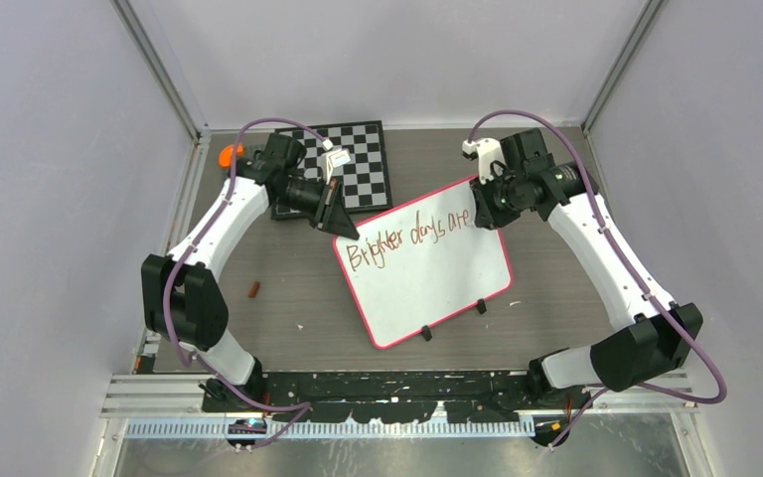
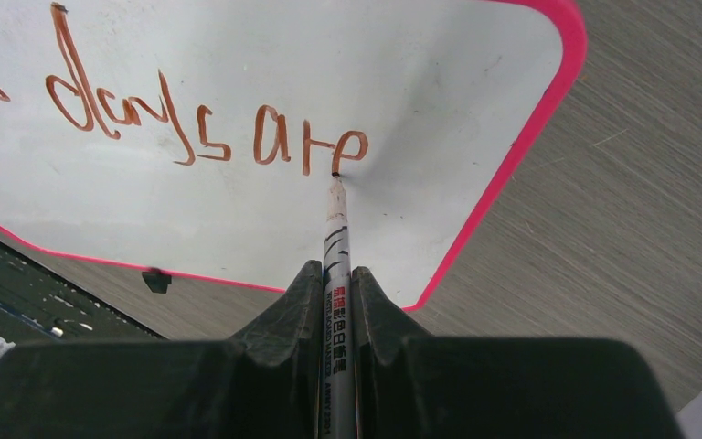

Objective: Write a sentence on the whiteboard

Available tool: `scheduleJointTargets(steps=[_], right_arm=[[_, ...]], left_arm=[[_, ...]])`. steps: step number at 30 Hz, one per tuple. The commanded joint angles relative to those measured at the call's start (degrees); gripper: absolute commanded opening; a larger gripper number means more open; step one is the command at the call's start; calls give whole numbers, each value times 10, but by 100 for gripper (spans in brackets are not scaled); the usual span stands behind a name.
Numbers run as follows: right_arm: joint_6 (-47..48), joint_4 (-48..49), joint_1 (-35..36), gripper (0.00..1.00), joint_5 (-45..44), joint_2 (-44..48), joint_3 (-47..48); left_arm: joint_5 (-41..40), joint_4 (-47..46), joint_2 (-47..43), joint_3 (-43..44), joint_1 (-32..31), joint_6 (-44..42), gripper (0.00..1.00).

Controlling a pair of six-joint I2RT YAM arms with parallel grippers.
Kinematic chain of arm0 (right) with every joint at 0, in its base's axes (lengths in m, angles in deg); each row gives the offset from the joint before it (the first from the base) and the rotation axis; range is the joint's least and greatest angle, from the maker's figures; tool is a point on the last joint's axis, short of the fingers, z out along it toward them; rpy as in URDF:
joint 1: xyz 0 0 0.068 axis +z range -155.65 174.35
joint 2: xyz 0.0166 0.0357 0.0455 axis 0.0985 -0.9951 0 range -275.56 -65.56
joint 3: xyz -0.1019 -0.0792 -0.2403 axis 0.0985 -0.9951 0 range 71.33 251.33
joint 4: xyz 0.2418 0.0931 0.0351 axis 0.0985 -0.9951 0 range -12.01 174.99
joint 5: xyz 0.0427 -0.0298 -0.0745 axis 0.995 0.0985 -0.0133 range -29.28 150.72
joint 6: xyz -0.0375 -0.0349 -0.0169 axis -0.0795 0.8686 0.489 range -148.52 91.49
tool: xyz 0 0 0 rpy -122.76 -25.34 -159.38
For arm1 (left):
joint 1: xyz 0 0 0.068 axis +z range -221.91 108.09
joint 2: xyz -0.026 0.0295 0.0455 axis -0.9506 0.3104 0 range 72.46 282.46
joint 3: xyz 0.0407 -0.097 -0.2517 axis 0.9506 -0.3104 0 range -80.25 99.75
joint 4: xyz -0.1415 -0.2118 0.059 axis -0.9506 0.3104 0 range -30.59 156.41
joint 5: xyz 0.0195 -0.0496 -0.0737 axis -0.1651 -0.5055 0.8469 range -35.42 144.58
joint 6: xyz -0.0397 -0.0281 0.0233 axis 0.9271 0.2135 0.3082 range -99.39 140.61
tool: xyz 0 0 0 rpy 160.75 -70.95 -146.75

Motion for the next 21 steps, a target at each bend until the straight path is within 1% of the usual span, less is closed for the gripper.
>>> scheduleJointTargets(steps=[1, 9, 14, 17, 21], right_arm=[[5, 22, 2, 0, -20, 23, -16], [25, 14, -7, 0, -47, 27, -5], [34, 7, -7, 0, -63, 20, 18], [36, -8, -7, 0, -46, 17, 38], [36, -43, -5, 0, 6, 15, 62]], left_arm=[[-4, -1, 3, 7, 0, -6, 0], [-8, 0, 7, 12, 0, -9, 0], [-13, 3, 7, 18, -3, -14, 0], [-17, 5, 8, 21, -5, -17, 0], [-20, 6, 8, 26, -9, -17, 0]])
